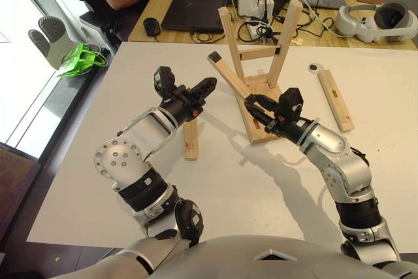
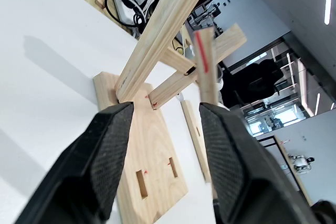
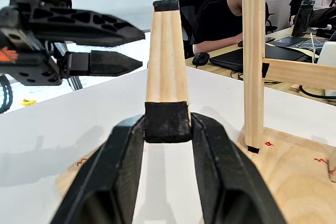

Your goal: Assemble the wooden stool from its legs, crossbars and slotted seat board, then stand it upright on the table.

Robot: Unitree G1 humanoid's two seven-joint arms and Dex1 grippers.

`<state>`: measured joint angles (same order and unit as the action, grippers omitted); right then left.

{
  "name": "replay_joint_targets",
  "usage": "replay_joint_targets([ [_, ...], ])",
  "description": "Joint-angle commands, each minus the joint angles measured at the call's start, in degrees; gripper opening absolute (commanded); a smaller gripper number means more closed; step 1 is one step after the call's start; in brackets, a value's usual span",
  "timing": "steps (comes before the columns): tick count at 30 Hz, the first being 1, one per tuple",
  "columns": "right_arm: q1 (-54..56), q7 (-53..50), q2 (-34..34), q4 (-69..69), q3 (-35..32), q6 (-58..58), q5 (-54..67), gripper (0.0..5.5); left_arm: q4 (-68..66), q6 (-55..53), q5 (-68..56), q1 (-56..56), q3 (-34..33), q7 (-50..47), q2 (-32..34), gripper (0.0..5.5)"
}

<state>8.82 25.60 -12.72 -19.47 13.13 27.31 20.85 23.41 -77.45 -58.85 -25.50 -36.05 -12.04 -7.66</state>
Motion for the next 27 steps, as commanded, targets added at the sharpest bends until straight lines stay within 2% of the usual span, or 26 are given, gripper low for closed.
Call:
replay_joint_targets([
  [1,0.3,-7.9,8.0,2.0,3.3,1.2,-3.1,1.27,-2.5,11.5,-12.9,-12.5,2.3,-11.3,-13.8,2.32],
  [7,0.1,-12.6,13.8,4.1,5.7,-0.6,-5.8,1.27,-0.1,16.8,-11.3,-3.0,18.0,-14.0,-6.2,2.32],
  [11,-1.4,-13.5,13.1,0.2,6.2,1.0,-6.4,1.27,5.9,18.1,-6.9,3.8,24.7,-15.8,-1.8,2.32],
  [17,-1.5,-12.0,9.1,-6.7,3.0,6.7,-4.4,1.27,9.3,17.3,0.9,4.9,29.0,-9.8,11.5,2.32],
  [20,-0.9,-10.2,6.3,-9.8,1.8,10.0,-3.1,1.27,10.1,17.8,4.1,4.8,30.8,-7.0,15.4,2.32],
  [24,-1.5,-8.2,3.1,-12.1,1.2,12.3,-2.4,1.27,9.7,18.6,5.8,3.9,30.7,-5.4,16.0,2.32],
  [27,-1.7,-6.9,1.7,-12.7,2.0,12.1,-2.5,1.27,8.6,18.3,3.0,3.1,28.8,-6.0,13.7,2.32],
])
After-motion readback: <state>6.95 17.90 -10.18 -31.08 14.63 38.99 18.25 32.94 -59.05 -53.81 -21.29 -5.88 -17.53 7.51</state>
